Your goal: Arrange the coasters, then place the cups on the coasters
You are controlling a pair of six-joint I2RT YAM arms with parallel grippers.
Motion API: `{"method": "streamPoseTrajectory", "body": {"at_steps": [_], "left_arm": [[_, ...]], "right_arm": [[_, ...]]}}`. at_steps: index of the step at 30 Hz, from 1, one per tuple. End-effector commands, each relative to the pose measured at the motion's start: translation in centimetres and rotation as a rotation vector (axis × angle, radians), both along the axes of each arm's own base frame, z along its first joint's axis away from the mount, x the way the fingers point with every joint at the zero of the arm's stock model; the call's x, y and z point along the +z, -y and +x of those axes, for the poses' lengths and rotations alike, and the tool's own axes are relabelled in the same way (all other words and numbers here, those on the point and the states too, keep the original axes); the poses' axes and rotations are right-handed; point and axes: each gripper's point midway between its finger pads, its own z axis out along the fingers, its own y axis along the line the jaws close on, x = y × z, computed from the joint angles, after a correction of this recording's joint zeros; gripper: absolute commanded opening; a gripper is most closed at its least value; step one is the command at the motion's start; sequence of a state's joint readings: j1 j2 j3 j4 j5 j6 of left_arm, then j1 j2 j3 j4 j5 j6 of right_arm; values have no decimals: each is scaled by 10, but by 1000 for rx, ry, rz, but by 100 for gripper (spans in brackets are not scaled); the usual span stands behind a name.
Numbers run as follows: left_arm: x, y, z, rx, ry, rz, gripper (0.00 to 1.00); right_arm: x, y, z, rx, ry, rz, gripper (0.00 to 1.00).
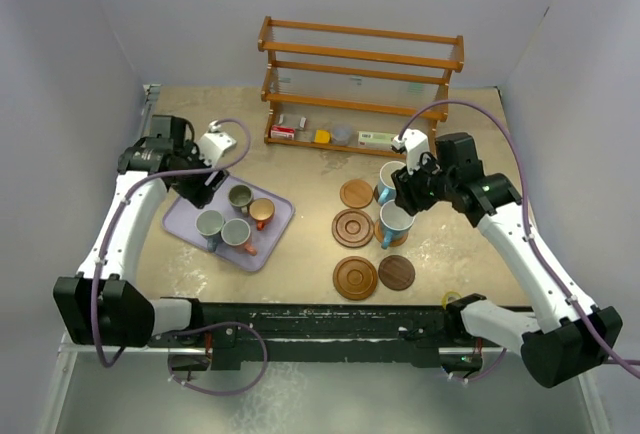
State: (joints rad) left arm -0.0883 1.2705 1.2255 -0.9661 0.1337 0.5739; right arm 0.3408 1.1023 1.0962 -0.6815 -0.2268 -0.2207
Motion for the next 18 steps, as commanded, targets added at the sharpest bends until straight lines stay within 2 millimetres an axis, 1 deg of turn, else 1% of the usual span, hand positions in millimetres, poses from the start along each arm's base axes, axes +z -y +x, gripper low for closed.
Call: {"method": "streamPoseTrajectory", "body": {"at_steps": [1,3,5,8,13,18], "left_arm": [[-26,-23,-27,64,-140,-46,67],[-38,-27,-32,95,-166,-55,66],[-49,-27,-34,111,-195,-65,65],[-63,-24,-33,131,-233,-84,62],[-84,-19,-30,150,-292,-116,51],[-95,-17,-29,177,-318,-132,38]], "right_arm": [[11,-4,0,35,52,30,53],[11,-4,1,35,52,26,52],[10,-5,1,38,50,26,52],[9,-5,0,43,45,29,52],[6,-5,-1,44,40,25,52],[4,-4,-1,44,36,23,52]]}}
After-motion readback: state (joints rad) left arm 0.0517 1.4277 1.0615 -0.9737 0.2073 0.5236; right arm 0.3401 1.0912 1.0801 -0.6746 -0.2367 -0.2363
